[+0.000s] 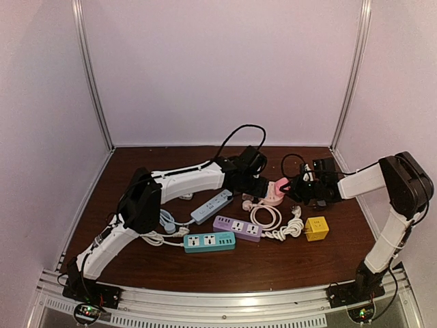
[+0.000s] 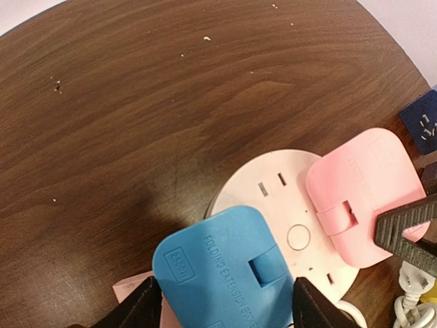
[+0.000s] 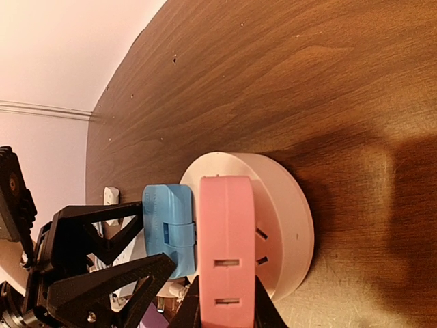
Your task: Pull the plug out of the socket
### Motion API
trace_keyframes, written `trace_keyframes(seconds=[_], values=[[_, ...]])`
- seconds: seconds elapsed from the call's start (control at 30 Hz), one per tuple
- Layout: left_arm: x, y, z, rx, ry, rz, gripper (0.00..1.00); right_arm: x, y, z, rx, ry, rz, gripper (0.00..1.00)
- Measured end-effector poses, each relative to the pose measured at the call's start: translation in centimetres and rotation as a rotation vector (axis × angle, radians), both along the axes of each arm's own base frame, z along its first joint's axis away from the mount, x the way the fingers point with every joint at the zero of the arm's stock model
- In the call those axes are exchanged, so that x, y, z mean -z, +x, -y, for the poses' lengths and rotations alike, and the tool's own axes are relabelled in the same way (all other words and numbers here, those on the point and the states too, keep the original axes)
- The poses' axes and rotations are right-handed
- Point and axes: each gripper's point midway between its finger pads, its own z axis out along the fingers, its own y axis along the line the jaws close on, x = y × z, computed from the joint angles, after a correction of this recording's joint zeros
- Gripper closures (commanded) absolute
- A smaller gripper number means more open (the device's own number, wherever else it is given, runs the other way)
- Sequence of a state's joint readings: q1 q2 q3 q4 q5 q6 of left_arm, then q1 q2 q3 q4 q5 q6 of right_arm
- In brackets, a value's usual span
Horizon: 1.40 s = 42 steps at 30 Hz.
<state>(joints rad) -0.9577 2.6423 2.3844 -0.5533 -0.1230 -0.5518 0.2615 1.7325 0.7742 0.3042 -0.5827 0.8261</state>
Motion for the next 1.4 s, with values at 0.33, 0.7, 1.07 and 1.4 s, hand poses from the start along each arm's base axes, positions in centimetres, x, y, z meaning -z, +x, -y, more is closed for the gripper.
trace_keyframes(seconds=[0.33, 0.7, 1.07, 1.4], values=[[-0.3, -0.5, -0.7, 0.003, 0.02, -0.03, 0.5, 0.4, -1.0, 0.3, 0.007, 0.011, 0.0, 0.94], [-0.1, -1.5, -0.1, -0.01, -0.053, -0.123, 0.52, 0.5, -1.4, 0.4, 0.019, 0.029, 0.006, 0.95], [0.1, -1.6, 0.2, -0.028, -0.105, -0.179, 0.54, 0.4, -1.5, 0.4, 0.021, 0.033, 0.003, 0.97], [0.1, -1.4, 0.0, -0.045, -0.117, -0.2, 0.57, -0.1, -1.5, 0.1, 0.039, 0.087, -0.022, 0.97]])
